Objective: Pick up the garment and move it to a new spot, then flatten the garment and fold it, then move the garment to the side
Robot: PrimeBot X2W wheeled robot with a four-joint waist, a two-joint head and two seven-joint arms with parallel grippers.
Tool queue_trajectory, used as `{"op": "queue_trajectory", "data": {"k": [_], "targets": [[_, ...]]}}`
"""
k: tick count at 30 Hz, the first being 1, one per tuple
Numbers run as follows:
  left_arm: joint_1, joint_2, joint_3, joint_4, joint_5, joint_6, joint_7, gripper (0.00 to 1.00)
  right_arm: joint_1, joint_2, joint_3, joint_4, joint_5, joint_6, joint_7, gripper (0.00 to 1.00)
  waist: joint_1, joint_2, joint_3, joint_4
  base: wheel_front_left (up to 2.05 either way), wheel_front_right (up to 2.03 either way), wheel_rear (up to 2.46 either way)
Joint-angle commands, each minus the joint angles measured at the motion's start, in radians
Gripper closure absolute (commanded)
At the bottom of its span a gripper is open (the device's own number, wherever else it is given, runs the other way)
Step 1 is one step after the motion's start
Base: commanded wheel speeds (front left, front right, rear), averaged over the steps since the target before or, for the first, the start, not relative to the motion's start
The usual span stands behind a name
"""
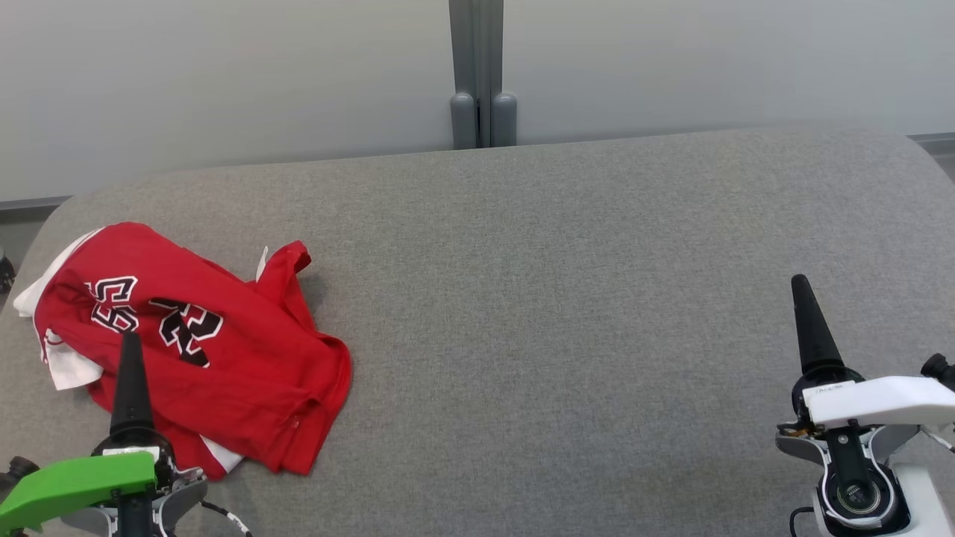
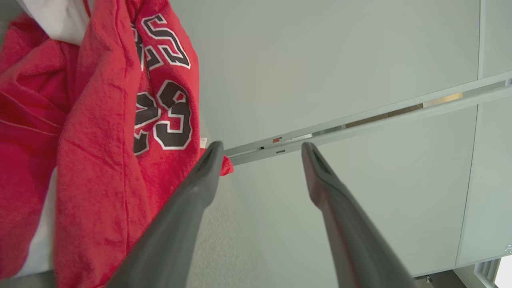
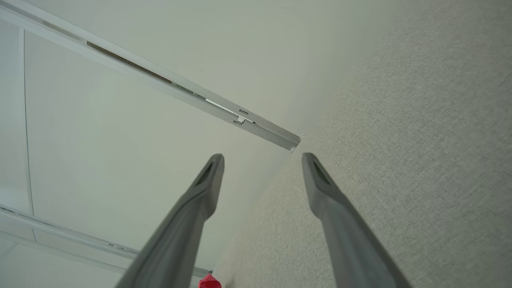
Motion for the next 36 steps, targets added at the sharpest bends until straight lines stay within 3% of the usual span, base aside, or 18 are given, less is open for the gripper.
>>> {"op": "queue_trajectory", "data": {"k": [1,7,18,24,36], "targets": [[-0.029,0.007,0.009,-0.035,0.039,-0.002,-0.011,0.00,-0.031,-0.010,0.012,-0.038,-0.063,0.002,-0.011,0.00,0.0000,0.0000,0.000,0.001,0.00,0.00,0.00],[-0.031,0.008,0.001,-0.113,0.178,0.007,-0.033,0.00,-0.040,-0.016,0.041,-0.106,-0.221,0.002,-0.033,0.00,0.0000,0.0000,0.002,0.004,0.00,0.00,0.00],[0.001,0.009,-0.159,-0.209,0.542,0.055,-0.074,0.00,-0.029,-0.014,0.077,-0.142,-0.562,0.003,-0.074,0.00,0.0000,0.0000,0.009,0.006,0.00,0.00,0.00],[0.010,0.012,-0.233,-0.197,0.702,0.080,-0.092,0.00,-0.028,-0.012,0.088,-0.148,-0.682,0.003,-0.092,0.00,0.0000,0.0000,0.012,0.003,0.00,0.00,0.00],[0.005,0.065,-0.347,-0.156,0.874,0.187,-0.126,0.00,-0.014,-0.009,0.082,-0.119,-0.899,0.003,-0.126,0.00,0.0000,0.0000,0.015,0.000,0.00,0.00,0.00]]}}
